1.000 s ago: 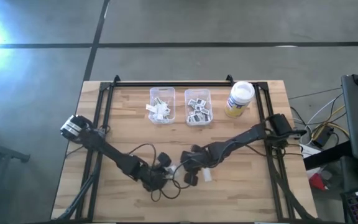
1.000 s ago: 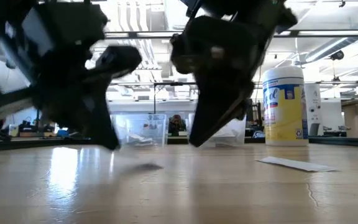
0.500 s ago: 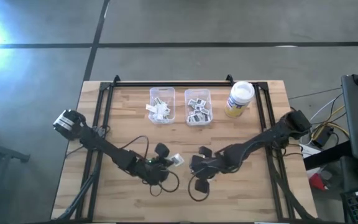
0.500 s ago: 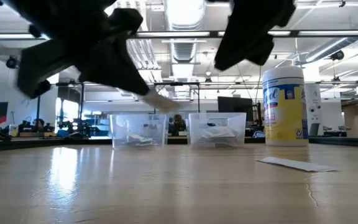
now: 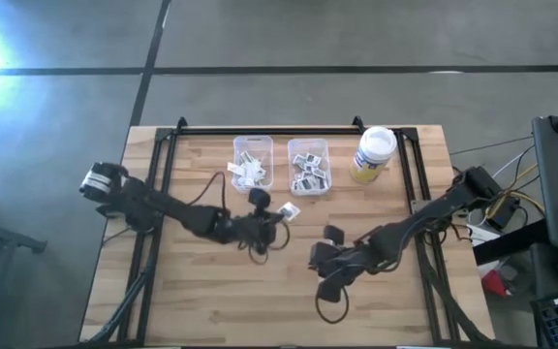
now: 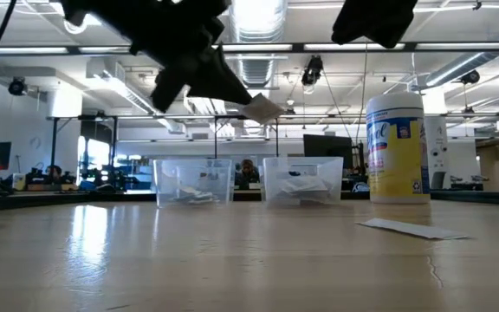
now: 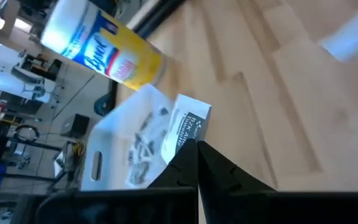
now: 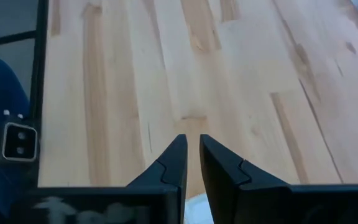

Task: Pick & Place First Aid Supplies
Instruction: Put the gray towelette pack into the right transparent bin, then put the green bandage pack into the left transparent bin

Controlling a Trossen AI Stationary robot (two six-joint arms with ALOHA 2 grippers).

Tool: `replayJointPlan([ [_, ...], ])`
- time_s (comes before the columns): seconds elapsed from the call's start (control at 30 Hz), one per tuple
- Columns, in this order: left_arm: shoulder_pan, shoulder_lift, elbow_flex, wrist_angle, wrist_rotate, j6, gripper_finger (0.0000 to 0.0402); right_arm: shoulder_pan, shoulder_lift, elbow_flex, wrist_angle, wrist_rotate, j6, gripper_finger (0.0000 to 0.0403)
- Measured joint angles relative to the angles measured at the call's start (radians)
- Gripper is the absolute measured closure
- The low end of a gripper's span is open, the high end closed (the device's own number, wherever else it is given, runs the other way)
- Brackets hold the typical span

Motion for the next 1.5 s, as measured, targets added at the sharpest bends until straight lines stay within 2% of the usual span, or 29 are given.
replayJointPlan([
  [0.3, 0.226, -0.005, 0.000, 0.207, 0.243, 0.012, 0.0401, 0.001, -0.005, -0.009, -0.045, 0.001, 0.002, 0.0360],
  [0.47, 0.348, 0.012, 0.000, 0.278, 0.388, -0.081, 0.0402, 0.001, -0.005, -0.014, -0.045, 0.001, 0.000, 0.0360],
  [0.63, 0.424, 0.032, 0.000, 0.320, 0.452, -0.187, 0.0402, 0.001, -0.005, -0.015, -0.051, 0.001, -0.001, 0.0360],
  [0.8, 0.461, 0.074, 0.000, 0.319, 0.457, -0.268, 0.0402, 0.001, -0.004, -0.015, -0.051, 0.001, -0.001, 0.0360],
  [1.03, 0.458, 0.096, 0.000, 0.320, 0.452, -0.241, 0.0402, 0.002, -0.004, -0.015, -0.052, -0.002, 0.009, 0.0360],
  [1.23, 0.435, 0.030, 0.000, 0.257, 0.439, -0.205, 0.0401, 0.002, -0.003, -0.020, -0.057, -0.003, 0.068, 0.0360],
  [1.4, 0.389, -0.044, 0.000, 0.153, 0.350, -0.180, 0.0398, 0.002, -0.003, -0.023, -0.059, -0.003, 0.175, 0.0360],
  [1.5, 0.352, -0.097, 0.000, 0.075, 0.338, -0.180, 0.0383, 0.002, -0.003, -0.031, -0.058, -0.004, 0.235, 0.0360],
])
